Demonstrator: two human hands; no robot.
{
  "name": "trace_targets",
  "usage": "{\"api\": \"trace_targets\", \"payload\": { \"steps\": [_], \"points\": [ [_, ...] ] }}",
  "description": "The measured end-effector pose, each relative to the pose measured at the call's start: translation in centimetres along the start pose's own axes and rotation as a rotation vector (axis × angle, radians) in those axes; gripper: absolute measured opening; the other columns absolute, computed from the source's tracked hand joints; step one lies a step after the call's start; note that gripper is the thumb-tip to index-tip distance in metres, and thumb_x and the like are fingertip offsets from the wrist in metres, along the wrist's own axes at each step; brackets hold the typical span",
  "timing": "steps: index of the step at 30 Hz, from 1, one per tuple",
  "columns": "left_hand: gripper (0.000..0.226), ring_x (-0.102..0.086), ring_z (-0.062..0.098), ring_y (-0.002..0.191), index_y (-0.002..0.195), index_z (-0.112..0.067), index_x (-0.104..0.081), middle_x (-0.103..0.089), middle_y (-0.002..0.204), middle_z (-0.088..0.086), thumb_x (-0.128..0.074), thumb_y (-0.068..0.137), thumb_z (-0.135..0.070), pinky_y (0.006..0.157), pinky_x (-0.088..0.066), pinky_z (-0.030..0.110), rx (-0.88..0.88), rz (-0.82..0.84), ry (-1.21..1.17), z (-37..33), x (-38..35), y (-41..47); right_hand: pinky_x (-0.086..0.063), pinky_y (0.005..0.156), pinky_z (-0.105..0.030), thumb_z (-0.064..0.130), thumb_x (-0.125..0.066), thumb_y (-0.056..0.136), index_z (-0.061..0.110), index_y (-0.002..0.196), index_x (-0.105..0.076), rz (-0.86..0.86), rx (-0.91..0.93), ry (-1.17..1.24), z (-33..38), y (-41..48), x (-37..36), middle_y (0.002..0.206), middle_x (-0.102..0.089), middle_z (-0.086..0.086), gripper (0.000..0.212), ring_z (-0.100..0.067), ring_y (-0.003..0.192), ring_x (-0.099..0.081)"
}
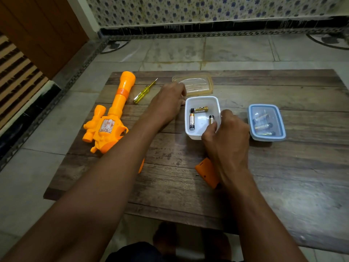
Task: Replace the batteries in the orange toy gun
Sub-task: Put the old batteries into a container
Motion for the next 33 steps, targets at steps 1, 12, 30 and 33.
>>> {"api": "trace_targets", "payload": {
  "steps": [1,12,30,33],
  "points": [
    [0.014,-0.054,0.022,0.096,0.102,-0.019,-0.057,-0.054,0.099,-0.004,-0.063,0.093,-0.010,0.073,-0.048,0.039,0.002,-0.022,0.014,-0.3,-0.1,0.0,-0.047,0.067,-0.032,0.016,-0.060,0.092,0.000,0.112,-0.063,-0.002,-0.001,0.004,0.0,0.0,0.0,0.102,-0.068,-0.018,0.026,-0.031,0.090,-0.065],
    [0.007,-0.054,0.027,0.094,0.100,-0.012,-0.055,-0.051,0.107,0.006,-0.050,0.096,-0.015,0.071,-0.049,0.042,0.115,-0.065,0.097,-1.2,-1.3,1.7,-0.033,0.059,-0.031,0.004,-0.063,0.086,-0.003,0.086,-0.061,-0.125,-0.032,-0.032,0.2,0.2,0.2,0.076,-0.067,-0.026,0.008,-0.043,0.068,-0.064],
    [0.003,-0.057,0.023,0.095,0.097,-0.007,-0.060,-0.058,0.106,0.008,-0.063,0.097,-0.006,0.073,-0.040,0.029,0.192,-0.186,-0.078,-1.9,3.9,-0.1,-0.035,0.061,-0.030,0.016,-0.064,0.090,-0.003,0.096,-0.065,-0.235,0.032,-0.007,-0.3,0.0,1.0,0.087,-0.067,-0.023,0.019,-0.041,0.074,-0.064],
    [0.013,-0.057,0.008,0.082,0.088,-0.014,-0.061,-0.063,0.089,-0.004,-0.061,0.101,-0.017,0.068,-0.040,0.021,0.297,-0.228,-0.389,-3.6,7.1,-2.1,-0.040,0.061,-0.031,0.014,-0.065,0.088,-0.004,0.102,-0.067,-0.282,0.048,0.024,-0.6,0.1,1.2,0.089,-0.068,-0.023,0.023,-0.040,0.077,-0.066]
  ]
}}
Point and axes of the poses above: each hand's wrist, its own y-axis towards the middle knuckle, its own x-axis out of the back of the hand, z = x × y, the point moved 1 cm from there along y, towards the middle knuckle
